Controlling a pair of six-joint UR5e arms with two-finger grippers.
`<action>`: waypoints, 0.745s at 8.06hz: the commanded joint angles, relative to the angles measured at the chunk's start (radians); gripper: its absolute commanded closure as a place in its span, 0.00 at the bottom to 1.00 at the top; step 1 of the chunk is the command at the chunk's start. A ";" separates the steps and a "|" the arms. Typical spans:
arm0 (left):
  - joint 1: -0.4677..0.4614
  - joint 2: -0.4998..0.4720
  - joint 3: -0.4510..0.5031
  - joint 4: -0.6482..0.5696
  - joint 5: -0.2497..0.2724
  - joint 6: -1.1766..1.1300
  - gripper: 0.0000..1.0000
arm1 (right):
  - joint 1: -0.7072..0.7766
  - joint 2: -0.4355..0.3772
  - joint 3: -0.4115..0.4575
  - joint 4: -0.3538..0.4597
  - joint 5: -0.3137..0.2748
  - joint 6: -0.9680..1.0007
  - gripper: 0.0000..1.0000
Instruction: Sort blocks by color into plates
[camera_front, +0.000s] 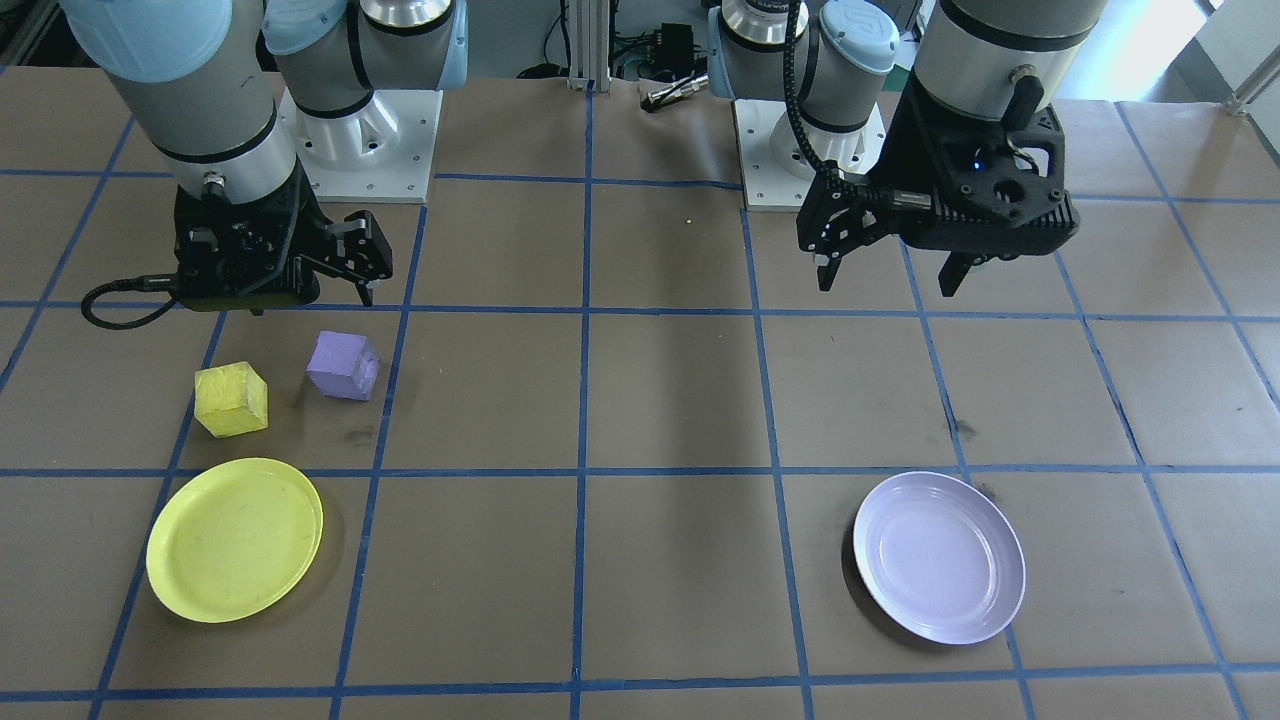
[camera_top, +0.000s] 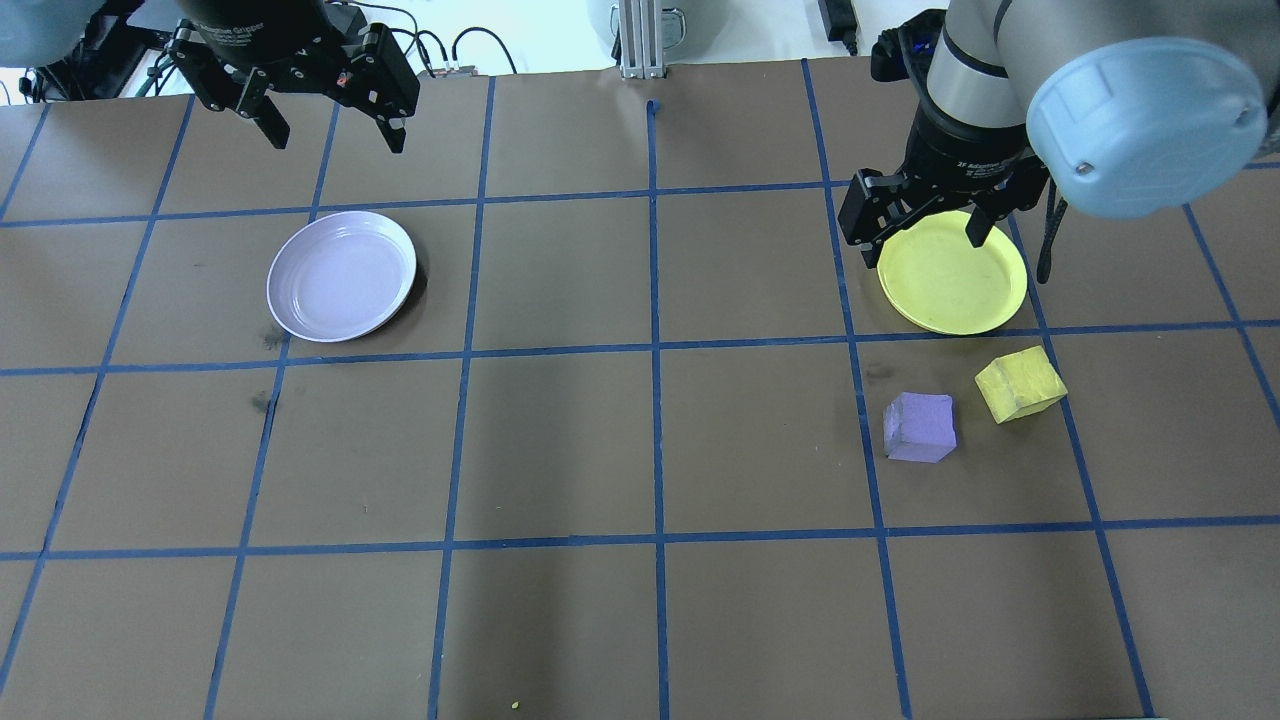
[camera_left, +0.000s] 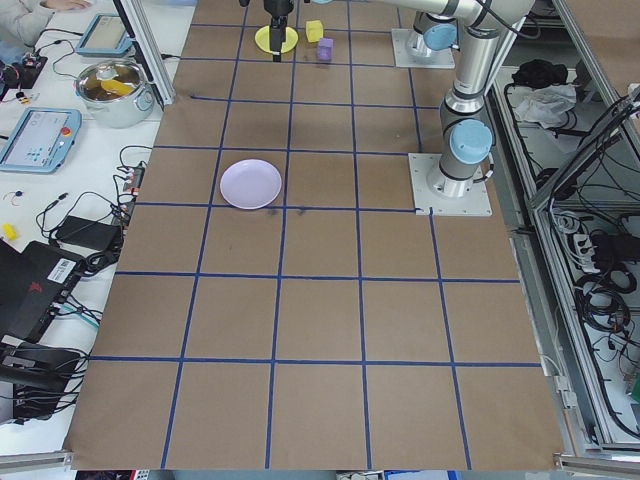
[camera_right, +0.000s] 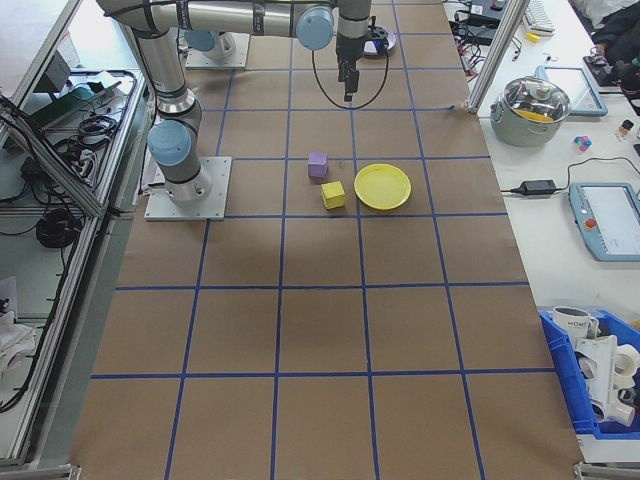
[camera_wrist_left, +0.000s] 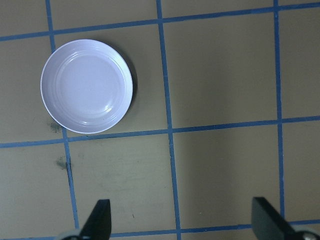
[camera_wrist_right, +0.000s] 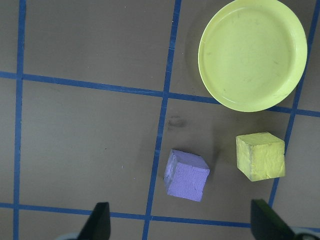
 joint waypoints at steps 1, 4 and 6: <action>-0.001 0.018 -0.030 -0.018 0.005 0.002 0.00 | -0.003 0.001 0.000 -0.002 -0.024 0.000 0.00; 0.001 0.025 -0.043 -0.012 0.007 0.006 0.00 | -0.232 0.039 0.000 -0.052 -0.027 -0.248 0.00; -0.001 0.028 -0.041 -0.012 0.012 -0.007 0.00 | -0.391 0.076 0.002 -0.051 -0.019 -0.438 0.00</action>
